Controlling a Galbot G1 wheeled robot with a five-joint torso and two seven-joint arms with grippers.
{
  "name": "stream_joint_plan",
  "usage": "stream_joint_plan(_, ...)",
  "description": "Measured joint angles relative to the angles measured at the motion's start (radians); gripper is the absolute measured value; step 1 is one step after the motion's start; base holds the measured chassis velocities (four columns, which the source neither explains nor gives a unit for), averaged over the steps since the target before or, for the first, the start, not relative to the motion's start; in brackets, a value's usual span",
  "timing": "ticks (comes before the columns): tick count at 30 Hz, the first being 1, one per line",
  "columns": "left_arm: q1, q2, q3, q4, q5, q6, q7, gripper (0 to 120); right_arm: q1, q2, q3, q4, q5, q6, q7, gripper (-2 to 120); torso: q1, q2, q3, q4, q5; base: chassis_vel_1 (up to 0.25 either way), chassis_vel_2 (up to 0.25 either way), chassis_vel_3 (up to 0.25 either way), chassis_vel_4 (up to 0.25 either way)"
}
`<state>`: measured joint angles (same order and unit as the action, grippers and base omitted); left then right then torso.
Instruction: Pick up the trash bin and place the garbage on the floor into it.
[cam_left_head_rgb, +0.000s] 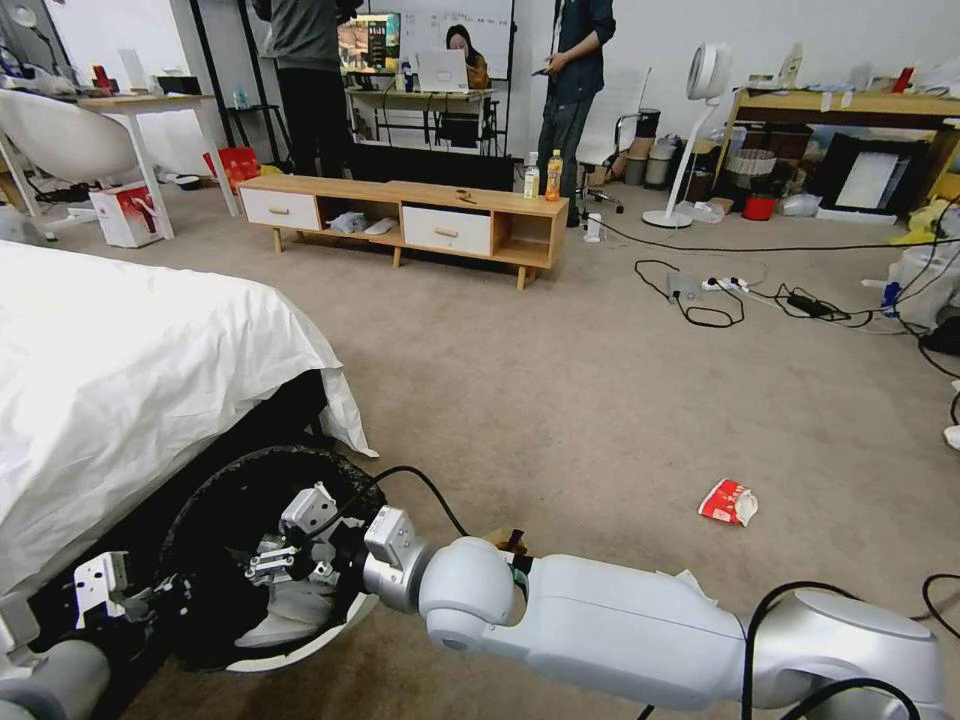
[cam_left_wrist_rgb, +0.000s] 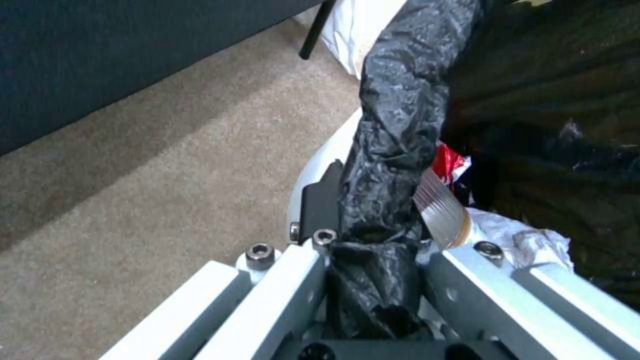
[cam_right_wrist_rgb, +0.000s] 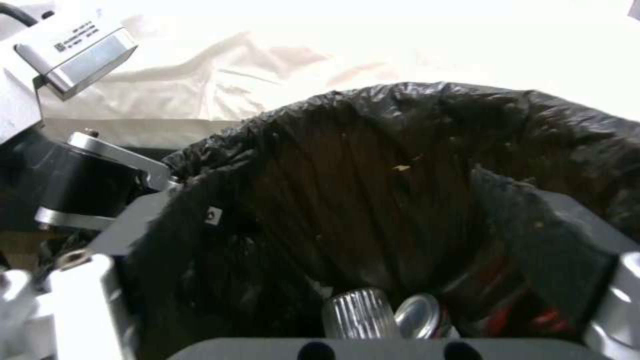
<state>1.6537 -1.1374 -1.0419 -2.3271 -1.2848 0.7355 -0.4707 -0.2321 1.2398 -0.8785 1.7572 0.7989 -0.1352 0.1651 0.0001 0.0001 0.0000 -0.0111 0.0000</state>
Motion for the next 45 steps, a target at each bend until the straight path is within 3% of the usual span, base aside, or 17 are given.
stream_joint_plan(16, 0.006, -0.006, -0.002, 0.000, 0.013, 0.000, 0.002, 1, 0.000, -0.061, 0.122, 0.079, 0.001, -0.001, 0.003, 100, 0.000, 0.000, 0.000, 0.0000, 0.0001, 0.000, 0.000, 0.000, 0.000)
stream_joint_plan(22, 0.012, -0.006, -0.005, 0.003, 0.024, 0.000, 0.003, 1, -0.001, -0.122, 0.263, 0.121, 0.023, -0.002, 0.000, 100, 0.000, 0.000, 0.000, 0.0000, 0.0002, 0.000, 0.000, 0.000, 0.000)
stream_joint_plan(28, 0.026, -0.001, -0.015, 0.015, 0.050, 0.000, 0.014, 1, -0.036, -0.238, 0.428, 0.177, 0.050, -0.003, -0.009, 100, 0.000, 0.000, 0.000, -0.0002, 0.0001, 0.000, 0.000, 0.000, 0.000)
stream_joint_plan(33, 0.037, 0.000, -0.021, 0.015, 0.053, 0.000, 0.015, 1, -0.112, -0.302, 0.539, 0.227, 0.061, -0.004, -0.010, 100, 0.000, 0.000, 0.000, 0.0000, 0.0003, 0.000, 0.000, 0.000, 0.000)
stream_joint_plan(37, 0.050, 0.000, -0.027, 0.012, 0.056, 0.000, 0.017, 1, -0.281, -0.391, 0.764, 0.309, 0.062, -0.003, -0.010, 100, 0.000, 0.000, 0.000, -0.0004, 0.0004, 0.000, 0.000, 0.000, 0.000)
stream_joint_plan(45, 0.069, -0.016, -0.028, 0.002, 0.085, 0.000, 0.027, 1, -0.479, -0.473, 0.988, 0.376, 0.043, 0.031, 0.024, 100, 0.000, 0.000, 0.000, 0.0001, 0.0001, 0.000, 0.000, 0.000, 0.000)
